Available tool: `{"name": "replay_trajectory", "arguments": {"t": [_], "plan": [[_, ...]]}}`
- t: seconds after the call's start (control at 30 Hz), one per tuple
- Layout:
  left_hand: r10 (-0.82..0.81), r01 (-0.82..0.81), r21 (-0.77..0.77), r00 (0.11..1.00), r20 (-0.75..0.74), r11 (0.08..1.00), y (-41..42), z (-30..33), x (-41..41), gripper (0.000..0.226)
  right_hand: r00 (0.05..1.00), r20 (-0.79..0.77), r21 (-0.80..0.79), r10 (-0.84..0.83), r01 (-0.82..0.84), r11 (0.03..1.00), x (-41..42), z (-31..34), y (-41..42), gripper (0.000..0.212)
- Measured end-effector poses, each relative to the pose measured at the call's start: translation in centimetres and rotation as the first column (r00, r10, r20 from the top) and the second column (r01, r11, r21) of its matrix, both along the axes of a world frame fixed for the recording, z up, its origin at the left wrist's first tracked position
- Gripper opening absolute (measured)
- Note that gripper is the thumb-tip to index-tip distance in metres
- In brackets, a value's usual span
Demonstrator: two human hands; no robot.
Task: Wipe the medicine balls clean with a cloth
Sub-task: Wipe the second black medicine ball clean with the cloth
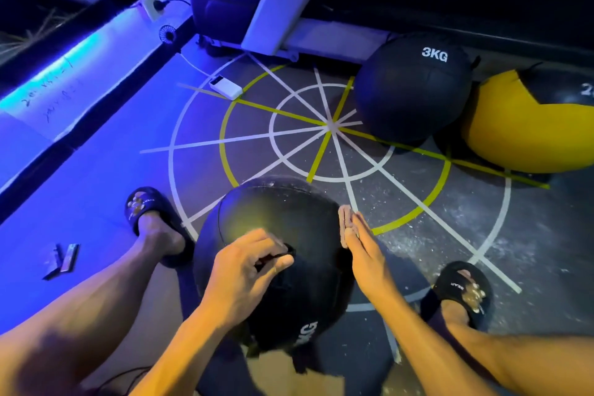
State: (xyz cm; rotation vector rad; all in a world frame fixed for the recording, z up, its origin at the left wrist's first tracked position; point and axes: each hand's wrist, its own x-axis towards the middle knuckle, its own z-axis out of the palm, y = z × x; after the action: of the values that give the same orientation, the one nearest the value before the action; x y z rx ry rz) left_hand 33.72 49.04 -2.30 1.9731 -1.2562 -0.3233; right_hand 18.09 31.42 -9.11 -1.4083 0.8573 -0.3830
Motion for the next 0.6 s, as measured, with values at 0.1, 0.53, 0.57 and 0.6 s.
{"name": "replay_trajectory", "arguments": {"t": [0.1, 0.53, 0.57, 0.6], "plan": [[0.022, -0.022, -0.009, 0.996, -0.083, 1.0, 0.1, -1.2, 0.8, 0.031, 0.999, -0.032, -0.04, 0.014, -0.015, 0.999, 1.0, 0.5, 0.5, 0.041], [0.11, -0.132, -0.057, 0.95, -0.291, 0.99, 0.2, -2.6, 2.1, 0.018, 0.942, -0.138, -0.77, 0.305, -0.295, 0.566, 7.9, 2.8, 4.5, 0.047], [0.105, -0.125, -0.05, 0.95, -0.294, 0.991, 0.3, -2.6, 2.3, 0.019, 0.918, -0.157, -0.773, 0.365, -0.344, 0.532, 8.4, 3.0, 3.8, 0.047], [0.106, -0.123, -0.04, 0.947, -0.304, 0.992, 0.6, -2.6, 2.3, 0.02, 0.918, -0.169, -0.764, 0.359, -0.352, 0.541, 8.6, 2.9, 2.4, 0.047]]}}
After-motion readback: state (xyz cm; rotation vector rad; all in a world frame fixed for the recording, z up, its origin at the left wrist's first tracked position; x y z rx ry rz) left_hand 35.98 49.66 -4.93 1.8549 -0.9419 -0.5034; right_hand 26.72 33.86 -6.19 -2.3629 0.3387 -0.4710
